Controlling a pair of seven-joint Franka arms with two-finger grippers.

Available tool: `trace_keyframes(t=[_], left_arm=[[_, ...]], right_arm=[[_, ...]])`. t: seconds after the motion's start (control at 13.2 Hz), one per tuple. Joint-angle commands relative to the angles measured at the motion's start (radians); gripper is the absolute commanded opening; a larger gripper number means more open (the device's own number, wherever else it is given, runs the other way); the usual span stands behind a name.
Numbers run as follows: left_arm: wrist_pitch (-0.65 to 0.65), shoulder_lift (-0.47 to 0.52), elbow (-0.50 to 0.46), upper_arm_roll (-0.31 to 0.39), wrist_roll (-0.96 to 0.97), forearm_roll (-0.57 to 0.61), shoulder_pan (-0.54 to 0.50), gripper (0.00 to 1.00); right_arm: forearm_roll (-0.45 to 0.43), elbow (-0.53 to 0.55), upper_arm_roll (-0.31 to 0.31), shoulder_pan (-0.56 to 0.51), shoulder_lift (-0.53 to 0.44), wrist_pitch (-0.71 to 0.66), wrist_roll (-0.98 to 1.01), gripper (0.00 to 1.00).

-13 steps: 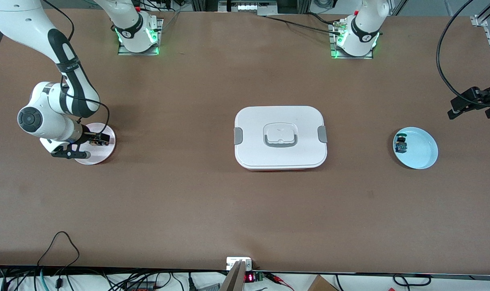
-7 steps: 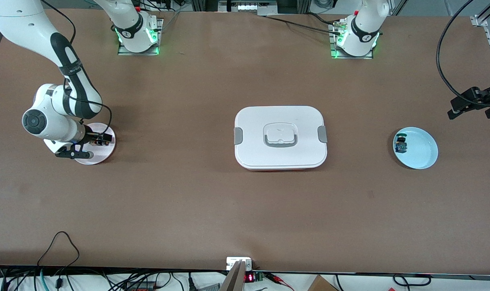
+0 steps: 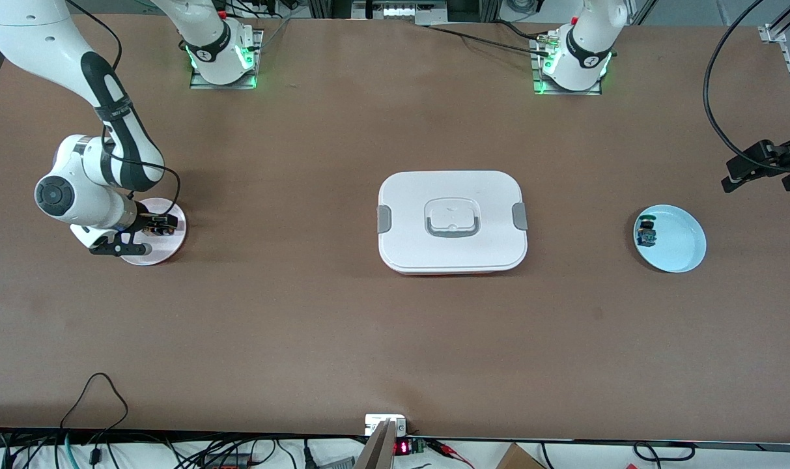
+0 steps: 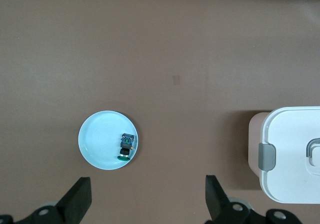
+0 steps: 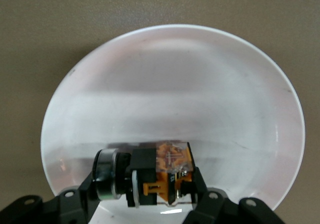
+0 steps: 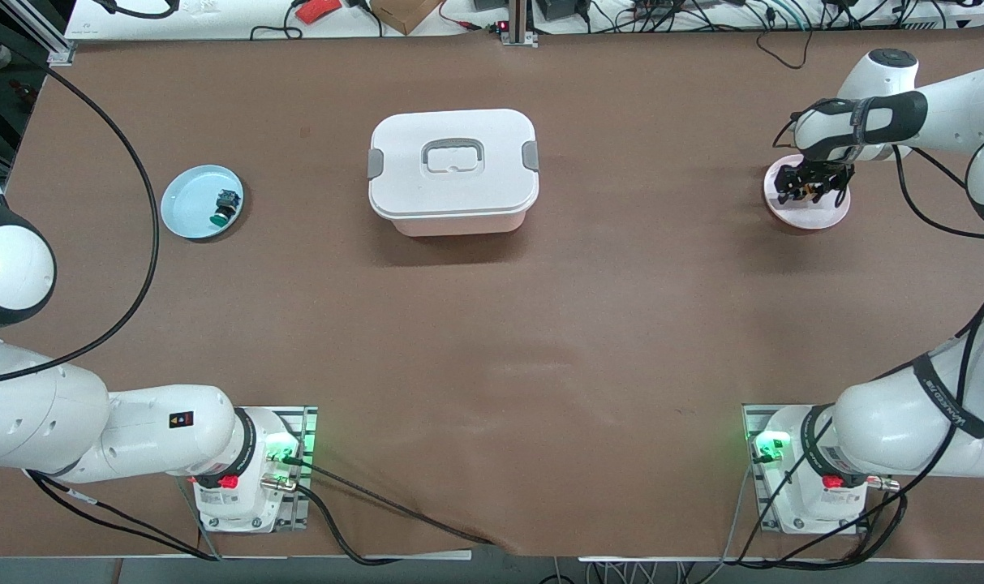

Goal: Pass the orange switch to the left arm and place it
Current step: 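Close the right gripper on the orange switch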

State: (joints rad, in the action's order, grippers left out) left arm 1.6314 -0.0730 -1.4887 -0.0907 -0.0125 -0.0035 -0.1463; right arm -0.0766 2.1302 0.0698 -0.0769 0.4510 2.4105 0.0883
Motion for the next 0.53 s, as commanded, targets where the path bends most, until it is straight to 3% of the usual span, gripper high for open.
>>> trace_keyframes(t=[0.0, 0.23, 0.46], left_arm=[[-0.022, -0.01, 0.027, -0.003, -0.009, 0.005, -0.002, 1.0], [-0.024, -0.01, 0.027, -0.001, -0.007, 0.005, -0.002, 1.0], [-0.024, -0.01, 0.027, -0.003, -0.009, 0.005, -0.002, 1.0]], right_arm=[[-0.005, 0.002, -0.015, -0.007, -0.037, -0.043, 0.024, 0.01], [-0.003, -0.024, -0.051, -0.006, -0.095, -0.137, 0.025, 0.01], [-0.002, -0.12, -0.097, -0.006, -0.139, -0.285, 0.031, 0.01]])
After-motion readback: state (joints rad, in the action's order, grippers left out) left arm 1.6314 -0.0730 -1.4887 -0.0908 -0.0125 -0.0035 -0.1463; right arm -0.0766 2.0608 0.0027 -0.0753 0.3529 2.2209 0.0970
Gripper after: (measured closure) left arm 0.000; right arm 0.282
